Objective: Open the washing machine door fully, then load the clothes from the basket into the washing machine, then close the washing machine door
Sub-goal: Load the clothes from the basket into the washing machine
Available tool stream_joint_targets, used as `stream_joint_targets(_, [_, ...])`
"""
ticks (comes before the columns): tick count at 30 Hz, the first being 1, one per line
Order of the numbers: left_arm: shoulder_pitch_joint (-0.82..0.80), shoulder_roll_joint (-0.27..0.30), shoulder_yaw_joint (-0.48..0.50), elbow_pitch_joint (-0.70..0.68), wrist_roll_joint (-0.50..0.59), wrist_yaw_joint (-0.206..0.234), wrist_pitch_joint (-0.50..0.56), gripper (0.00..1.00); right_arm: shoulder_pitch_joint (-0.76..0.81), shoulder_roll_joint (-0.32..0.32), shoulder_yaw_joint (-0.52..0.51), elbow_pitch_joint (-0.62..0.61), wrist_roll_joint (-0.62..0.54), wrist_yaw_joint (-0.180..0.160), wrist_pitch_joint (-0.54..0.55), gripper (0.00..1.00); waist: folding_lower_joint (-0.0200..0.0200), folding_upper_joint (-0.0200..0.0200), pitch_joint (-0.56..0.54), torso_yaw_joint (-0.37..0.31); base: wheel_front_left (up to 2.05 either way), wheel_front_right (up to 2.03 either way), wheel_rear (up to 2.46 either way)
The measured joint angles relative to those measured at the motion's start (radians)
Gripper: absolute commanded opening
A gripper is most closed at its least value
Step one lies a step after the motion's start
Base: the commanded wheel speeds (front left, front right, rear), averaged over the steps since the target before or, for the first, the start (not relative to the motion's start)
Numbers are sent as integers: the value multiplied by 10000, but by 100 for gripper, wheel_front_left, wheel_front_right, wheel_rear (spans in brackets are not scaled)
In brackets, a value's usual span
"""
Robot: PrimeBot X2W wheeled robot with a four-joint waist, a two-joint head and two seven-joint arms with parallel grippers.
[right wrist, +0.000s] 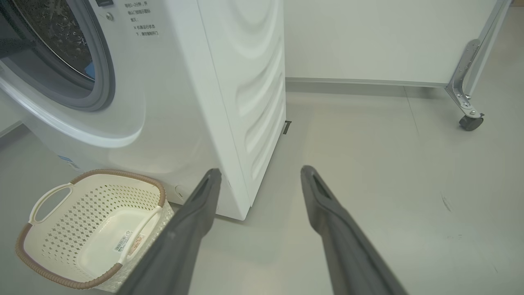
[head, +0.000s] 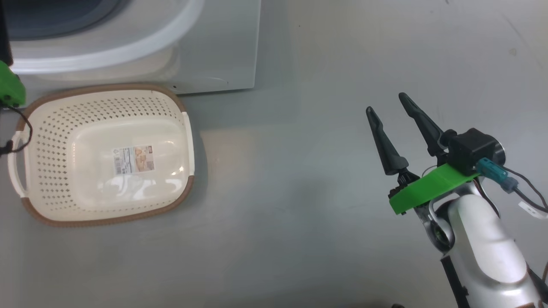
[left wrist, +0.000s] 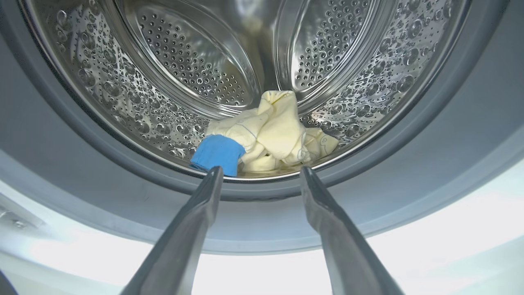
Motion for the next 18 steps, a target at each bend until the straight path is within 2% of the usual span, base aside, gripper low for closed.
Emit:
stream_joint_targets(4, [930, -150, 132, -571, -88, 21, -8, 100, 128, -2, -153, 86, -228, 0, 0, 100, 0, 0, -538, 241, 0, 0, 0])
stream_joint_targets(7, [1923, -236, 297, -1310, -86, 199, -10, 100, 409, -2, -291, 203, -274, 0, 0, 100, 0, 0, -1084, 433, 0, 0, 0])
stream_joint_targets(18, [4829, -591, 662, -3246, 113, 1198, -10, 100, 1164, -2, -656, 337, -372, 0, 0, 100, 0, 0, -2604, 788, 0, 0, 0])
